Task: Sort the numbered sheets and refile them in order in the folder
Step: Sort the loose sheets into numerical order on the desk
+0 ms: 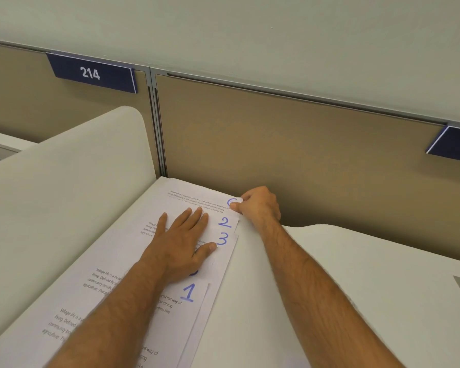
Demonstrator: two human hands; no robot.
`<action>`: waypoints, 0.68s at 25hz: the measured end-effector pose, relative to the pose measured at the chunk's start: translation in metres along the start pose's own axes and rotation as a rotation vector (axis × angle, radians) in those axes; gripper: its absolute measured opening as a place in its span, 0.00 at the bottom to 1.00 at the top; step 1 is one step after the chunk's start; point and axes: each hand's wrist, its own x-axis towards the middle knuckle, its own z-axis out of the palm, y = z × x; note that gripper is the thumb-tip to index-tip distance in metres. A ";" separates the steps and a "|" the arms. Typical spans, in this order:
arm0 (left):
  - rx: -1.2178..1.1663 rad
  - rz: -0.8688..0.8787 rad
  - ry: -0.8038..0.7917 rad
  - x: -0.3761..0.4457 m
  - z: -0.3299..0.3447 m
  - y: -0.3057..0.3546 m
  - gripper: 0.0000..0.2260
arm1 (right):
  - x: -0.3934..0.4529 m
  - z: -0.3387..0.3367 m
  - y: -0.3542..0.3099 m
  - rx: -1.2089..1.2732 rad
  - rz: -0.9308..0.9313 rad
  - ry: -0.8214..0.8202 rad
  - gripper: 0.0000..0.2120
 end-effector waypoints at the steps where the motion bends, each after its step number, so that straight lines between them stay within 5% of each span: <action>1: -0.001 0.002 0.001 0.000 0.000 0.001 0.44 | 0.000 0.000 -0.001 0.034 0.011 0.018 0.13; 5: 0.018 -0.007 -0.004 0.000 -0.001 0.002 0.45 | -0.001 0.003 -0.005 0.108 -0.015 0.092 0.03; 17: -0.055 -0.009 0.086 -0.006 0.002 -0.003 0.42 | -0.010 -0.039 -0.045 0.285 -0.391 0.317 0.05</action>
